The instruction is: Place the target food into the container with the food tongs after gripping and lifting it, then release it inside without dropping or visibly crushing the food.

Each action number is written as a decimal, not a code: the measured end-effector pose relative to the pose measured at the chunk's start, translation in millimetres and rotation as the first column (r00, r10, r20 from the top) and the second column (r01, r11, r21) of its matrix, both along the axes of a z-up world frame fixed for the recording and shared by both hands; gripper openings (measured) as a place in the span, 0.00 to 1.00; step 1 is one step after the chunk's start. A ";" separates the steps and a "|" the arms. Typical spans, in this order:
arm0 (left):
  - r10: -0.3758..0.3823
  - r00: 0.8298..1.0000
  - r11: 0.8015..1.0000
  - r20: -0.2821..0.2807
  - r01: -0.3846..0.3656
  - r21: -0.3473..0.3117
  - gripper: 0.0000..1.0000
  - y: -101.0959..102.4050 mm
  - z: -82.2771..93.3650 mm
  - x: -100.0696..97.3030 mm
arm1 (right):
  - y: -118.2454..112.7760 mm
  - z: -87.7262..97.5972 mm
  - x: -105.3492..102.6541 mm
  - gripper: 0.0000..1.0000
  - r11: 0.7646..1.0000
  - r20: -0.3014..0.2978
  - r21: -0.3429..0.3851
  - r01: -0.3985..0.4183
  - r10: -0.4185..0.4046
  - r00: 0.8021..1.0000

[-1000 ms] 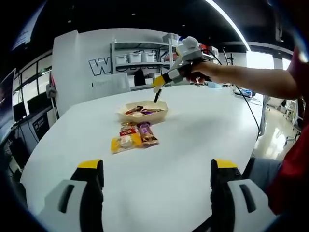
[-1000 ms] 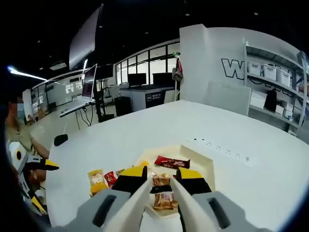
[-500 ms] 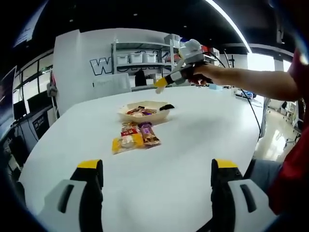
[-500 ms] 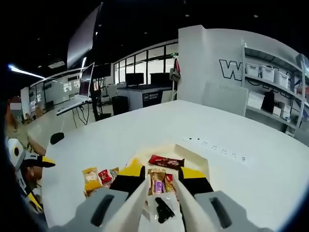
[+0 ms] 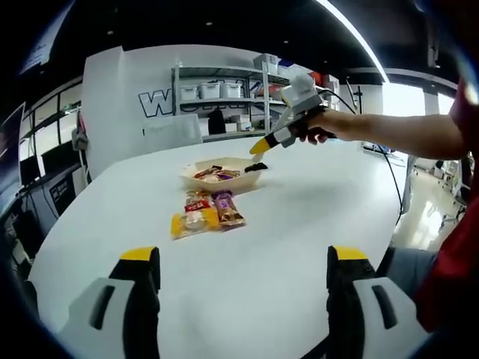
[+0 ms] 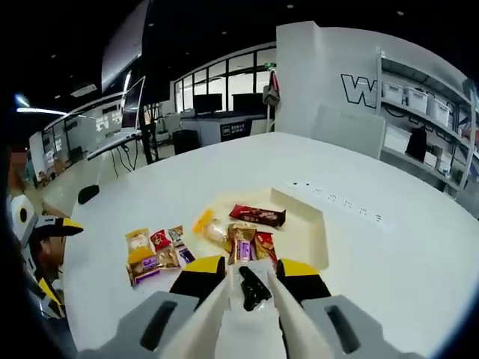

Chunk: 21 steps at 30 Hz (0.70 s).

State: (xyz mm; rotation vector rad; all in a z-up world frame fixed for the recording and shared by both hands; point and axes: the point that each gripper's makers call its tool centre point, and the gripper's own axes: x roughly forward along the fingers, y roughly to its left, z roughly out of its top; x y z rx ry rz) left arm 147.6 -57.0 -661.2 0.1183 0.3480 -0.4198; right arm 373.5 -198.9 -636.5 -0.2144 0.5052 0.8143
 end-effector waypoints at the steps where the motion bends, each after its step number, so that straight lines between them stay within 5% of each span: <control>1: -0.001 1.000 1.000 0.000 0.001 0.005 0.90 0.0 -0.4 -0.2 | -0.4 -0.6 -1.0 0.22 1.000 -0.002 0.000 0.001 -0.001 1.000; 12: 0.000 1.000 1.000 -0.006 0.001 0.013 0.89 1.1 -1.2 -1.2 | -11.2 -9.4 -3.2 0.21 0.998 -0.077 0.009 0.064 -0.063 0.995; 21: -0.005 1.000 1.000 -0.007 0.005 0.014 0.89 -0.1 -1.1 -0.3 | 0.9 -13.2 0.0 0.21 0.999 -0.047 -0.016 0.039 -0.040 0.998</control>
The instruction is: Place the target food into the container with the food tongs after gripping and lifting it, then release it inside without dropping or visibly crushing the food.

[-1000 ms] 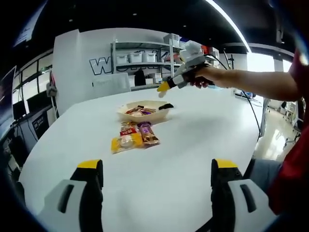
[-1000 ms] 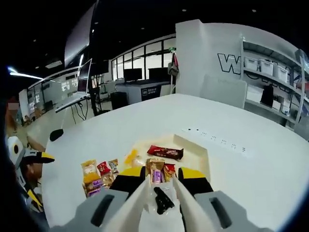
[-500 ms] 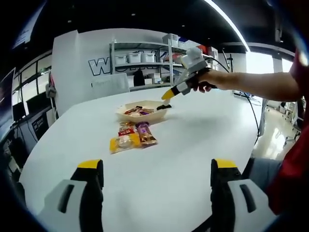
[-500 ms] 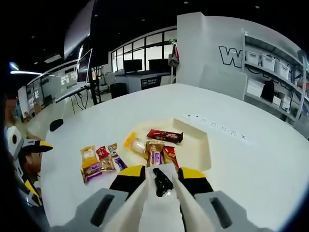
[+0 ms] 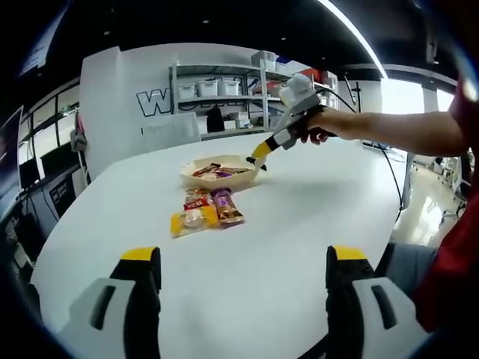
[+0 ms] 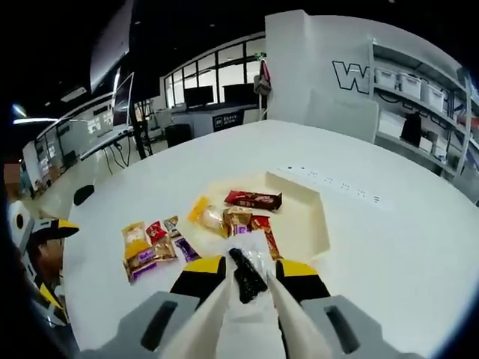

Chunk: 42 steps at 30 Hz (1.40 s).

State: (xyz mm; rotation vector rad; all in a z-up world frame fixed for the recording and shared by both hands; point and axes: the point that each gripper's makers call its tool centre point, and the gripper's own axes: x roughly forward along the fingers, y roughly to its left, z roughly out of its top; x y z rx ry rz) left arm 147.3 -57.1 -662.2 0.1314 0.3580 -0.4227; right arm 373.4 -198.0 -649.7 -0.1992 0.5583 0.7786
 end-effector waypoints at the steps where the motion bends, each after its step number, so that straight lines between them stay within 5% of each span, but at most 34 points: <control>1: 0.000 1.000 1.000 0.000 0.000 0.001 0.89 0.2 0.0 0.0 | 1.2 0.2 0.1 0.21 1.000 0.000 0.001 -0.001 0.001 1.000; 28: 0.038 0.999 0.999 -0.008 -0.038 0.008 0.89 20.8 2.0 10.4 | 26.0 -21.4 34.3 0.23 0.999 0.054 -0.040 -0.006 0.008 0.998; 42: 0.028 1.000 0.999 0.005 -0.028 0.016 0.90 11.6 6.8 10.8 | 17.5 7.6 22.5 0.23 0.999 0.104 0.032 -0.004 0.001 0.995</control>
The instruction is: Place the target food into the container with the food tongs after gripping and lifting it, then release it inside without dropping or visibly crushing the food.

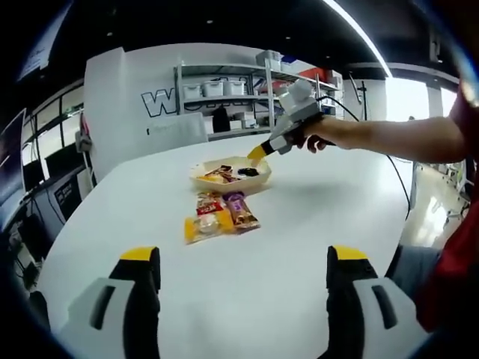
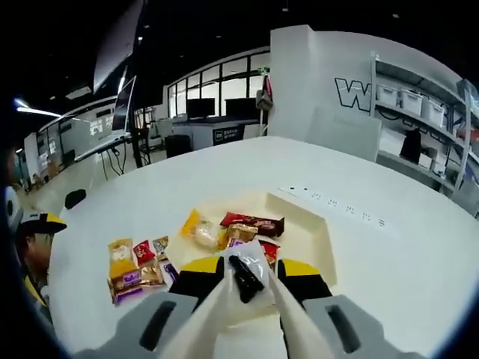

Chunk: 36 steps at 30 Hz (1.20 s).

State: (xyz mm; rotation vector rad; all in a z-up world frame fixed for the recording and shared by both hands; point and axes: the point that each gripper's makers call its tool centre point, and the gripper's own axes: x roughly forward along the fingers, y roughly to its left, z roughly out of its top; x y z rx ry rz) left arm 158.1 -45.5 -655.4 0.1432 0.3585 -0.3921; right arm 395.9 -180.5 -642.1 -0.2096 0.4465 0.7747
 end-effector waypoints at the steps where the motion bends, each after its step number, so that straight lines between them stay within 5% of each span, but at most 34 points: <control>1: -0.001 1.000 1.000 0.000 0.001 0.001 0.90 -0.6 0.0 -0.2 | -0.4 1.2 -0.8 0.23 1.000 0.003 -0.001 -0.001 0.001 1.000; 11: -0.001 1.000 1.000 0.016 0.001 -0.014 0.90 -2.9 4.3 -1.8 | -0.8 27.7 -32.1 0.23 0.998 0.047 0.056 -0.026 0.023 0.999; 36: -0.011 1.000 1.000 0.004 0.011 -0.023 0.90 -13.6 -0.5 -6.6 | -0.1 33.4 -97.3 0.25 0.985 0.058 0.150 -0.084 0.076 0.995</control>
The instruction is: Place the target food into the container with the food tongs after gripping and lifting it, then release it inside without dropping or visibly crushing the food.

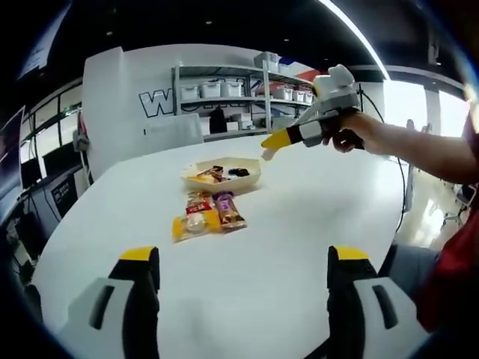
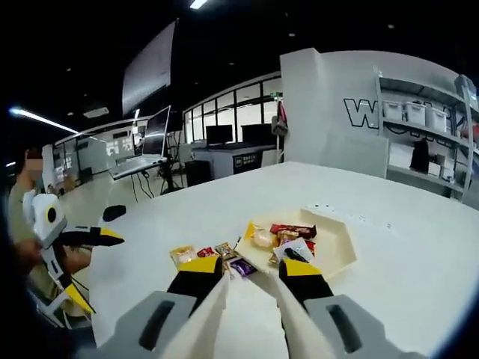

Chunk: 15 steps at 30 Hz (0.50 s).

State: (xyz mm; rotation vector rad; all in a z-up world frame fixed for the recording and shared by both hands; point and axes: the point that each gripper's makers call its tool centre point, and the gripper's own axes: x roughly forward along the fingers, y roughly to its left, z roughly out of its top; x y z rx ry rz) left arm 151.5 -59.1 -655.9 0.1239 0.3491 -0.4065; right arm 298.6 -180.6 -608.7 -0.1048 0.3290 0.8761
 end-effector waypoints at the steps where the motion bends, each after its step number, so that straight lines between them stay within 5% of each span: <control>1: 0.001 1.000 1.000 0.002 -0.001 -0.002 0.90 -0.5 0.4 0.2 | -0.6 -1.9 -1.0 0.25 1.000 -0.005 -0.001 0.002 -0.002 1.000; 15: -0.027 1.000 1.000 0.012 0.027 -0.001 0.91 -14.0 1.9 -0.3 | 0.5 -18.1 -29.1 0.25 0.999 -0.051 0.033 -0.005 0.007 0.999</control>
